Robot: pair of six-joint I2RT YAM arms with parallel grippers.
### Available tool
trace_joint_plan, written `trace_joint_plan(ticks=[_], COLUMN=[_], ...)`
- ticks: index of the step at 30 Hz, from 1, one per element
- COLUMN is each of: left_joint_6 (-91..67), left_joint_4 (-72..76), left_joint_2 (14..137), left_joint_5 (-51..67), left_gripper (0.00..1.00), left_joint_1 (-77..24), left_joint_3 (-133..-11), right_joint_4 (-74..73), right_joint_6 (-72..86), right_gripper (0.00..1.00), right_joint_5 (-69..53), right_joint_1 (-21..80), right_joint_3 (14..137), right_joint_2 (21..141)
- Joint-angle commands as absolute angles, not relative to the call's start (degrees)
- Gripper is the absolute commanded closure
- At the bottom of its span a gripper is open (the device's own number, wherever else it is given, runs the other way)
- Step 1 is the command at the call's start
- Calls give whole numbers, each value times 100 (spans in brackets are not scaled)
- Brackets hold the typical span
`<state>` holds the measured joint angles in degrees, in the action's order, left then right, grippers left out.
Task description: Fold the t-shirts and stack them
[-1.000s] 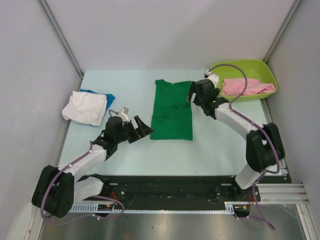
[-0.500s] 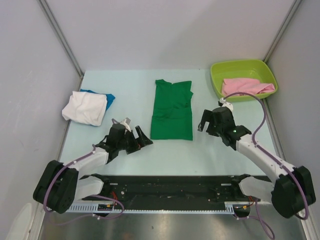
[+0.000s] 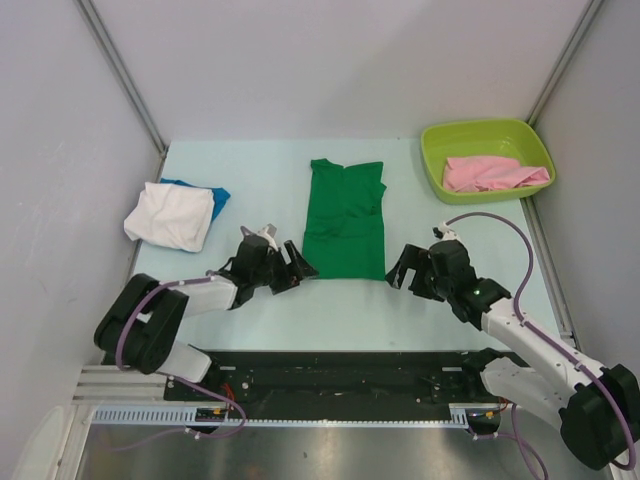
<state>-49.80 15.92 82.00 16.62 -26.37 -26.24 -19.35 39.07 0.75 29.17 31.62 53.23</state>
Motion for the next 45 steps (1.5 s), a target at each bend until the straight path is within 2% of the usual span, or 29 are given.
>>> trace_joint_plan(ticks=[1, 3, 4, 6, 7, 9, 10, 11, 18, 24, 26, 27, 28, 30, 33, 39, 45], left_joint_6=[-5010, -5045, -5054, -5062, -5054, -5036, -5036, -5036, -5089, -5063, -5080, -5080, -5089, -5028, -4983, -5001, -5054], left_joint_4=[1151, 1283, 1327, 1450, 1485, 1521, 1529, 1547, 1758, 1574, 1381, 1310, 1136, 985, 862, 940, 967], left_joint_2=[8946, 9139, 9193, 9307, 9421, 9536, 9623, 9659, 9528, 9089, 8948, 8799, 8728, 8614, 8674, 9114, 9729], left_joint_5=[1283, 1248, 1257, 1248, 1231, 1222, 1213, 1204, 1371, 1353, 1310, 1266, 1213, 1108, 1072, 1064, 932], left_gripper=[20, 29, 41, 54, 66, 80, 96, 100, 100, 98, 80, 59, 52, 40, 33, 32, 40], left_joint_1=[-2742, -2760, -2760, -2760, -2760, -2760, -2760, -2760, -2821, -2865, -2874, -2874, -2874, -2874, -2874, -2874, -2874], left_joint_3=[-2566, -2575, -2575, -2593, -2619, -2689, -2716, -2751, -2672, -2514, -2496, -2479, -2479, -2505, -2601, -2795, -3041], right_joint_4=[-1749, -1723, -1705, -1688, -1653, -1600, -1574, -1521, -669, 289, 474, 527, 571, 589, 563, 457, 352], right_joint_6=[4043, 4043, 4026, 4051, 4052, 4139, 4157, 4201, 4658, 4966, 4983, 4975, 4983, 4975, 4957, 4896, 4834], right_gripper=[1, 1, 1, 1, 1, 1, 1, 1, 0, 2, 1, 1, 1, 1, 1, 2, 1], right_joint_5=[0, 0, -17, 0, -35, -27, -18, 0, -184, -386, -439, -500, -518, -536, -527, -528, -589], right_joint_1=[2944, 2944, 2944, 2953, 2953, 2944, 2953, 2953, 2918, 2909, 2918, 2918, 2918, 2935, 2936, 2918, 2830], right_joint_3=[3059, 3023, 3006, 2971, 2936, 2874, 2848, 2822, 2365, 2233, 2241, 2241, 2241, 2241, 2241, 2241, 2241], right_joint_2=[5159, 5142, 5142, 5142, 5150, 5176, 5177, 5177, 5484, 6239, 6432, 6477, 6521, 6583, 6583, 6478, 6372])
